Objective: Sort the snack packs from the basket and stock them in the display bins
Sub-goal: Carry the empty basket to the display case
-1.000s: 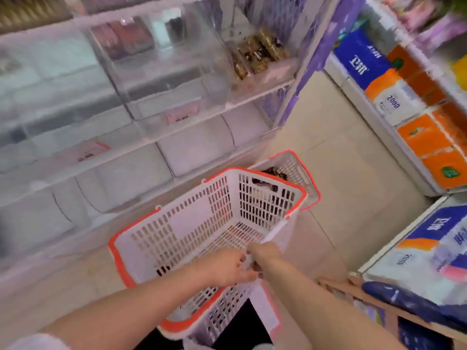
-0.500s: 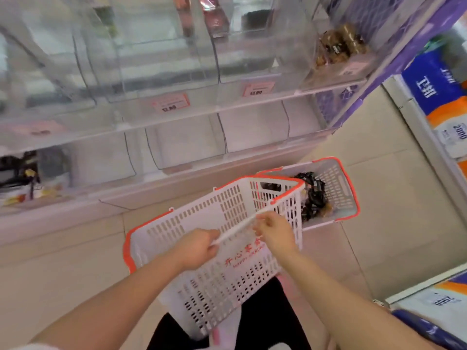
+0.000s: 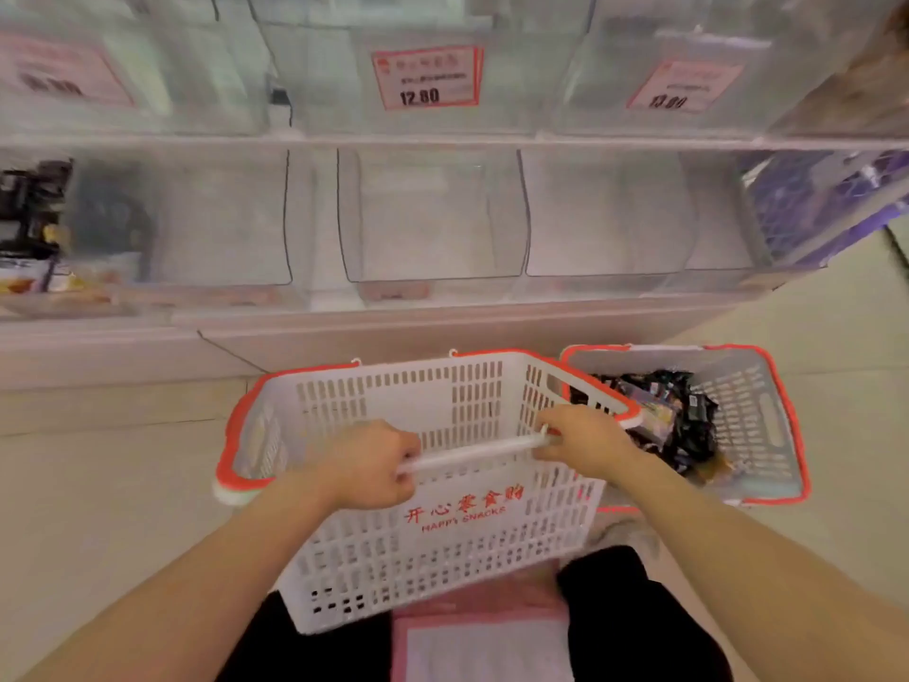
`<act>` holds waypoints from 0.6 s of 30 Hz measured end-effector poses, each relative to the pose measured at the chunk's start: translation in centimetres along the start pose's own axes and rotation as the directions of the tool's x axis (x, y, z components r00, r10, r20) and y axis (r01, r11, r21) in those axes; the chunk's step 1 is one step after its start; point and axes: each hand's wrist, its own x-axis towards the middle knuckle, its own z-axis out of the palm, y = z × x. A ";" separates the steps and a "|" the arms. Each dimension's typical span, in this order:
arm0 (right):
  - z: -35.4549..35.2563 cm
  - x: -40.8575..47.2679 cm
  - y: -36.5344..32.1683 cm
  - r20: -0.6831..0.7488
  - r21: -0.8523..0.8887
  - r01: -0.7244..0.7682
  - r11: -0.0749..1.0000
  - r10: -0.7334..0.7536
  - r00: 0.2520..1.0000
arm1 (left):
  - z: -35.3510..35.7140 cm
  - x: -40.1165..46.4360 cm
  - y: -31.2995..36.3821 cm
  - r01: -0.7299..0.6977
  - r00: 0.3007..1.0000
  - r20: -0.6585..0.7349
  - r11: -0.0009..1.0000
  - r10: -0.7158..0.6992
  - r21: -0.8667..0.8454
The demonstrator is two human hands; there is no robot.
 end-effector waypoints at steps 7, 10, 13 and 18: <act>7.0 8.4 2.1 -0.213 -0.089 0.151 0.984 -0.167 0.963 | 8.3 8.8 -3.6 0.091 0.994 0.043 0.971 -0.103 0.221; 10.2 10.2 2.9 -0.290 -0.192 0.205 0.960 -0.255 0.923 | 13.7 11.5 -3.2 0.058 0.998 -0.018 0.986 -0.056 0.159; 12.7 11.0 4.9 -0.392 -0.267 0.248 0.931 -0.340 0.855 | 16.7 13.2 -3.5 0.010 0.994 -0.109 0.996 0.000 0.087; 17.0 10.9 7.5 -0.521 -0.311 0.291 0.905 -0.419 0.744 | 19.7 14.2 -3.6 -0.077 0.985 -0.149 0.994 0.088 0.083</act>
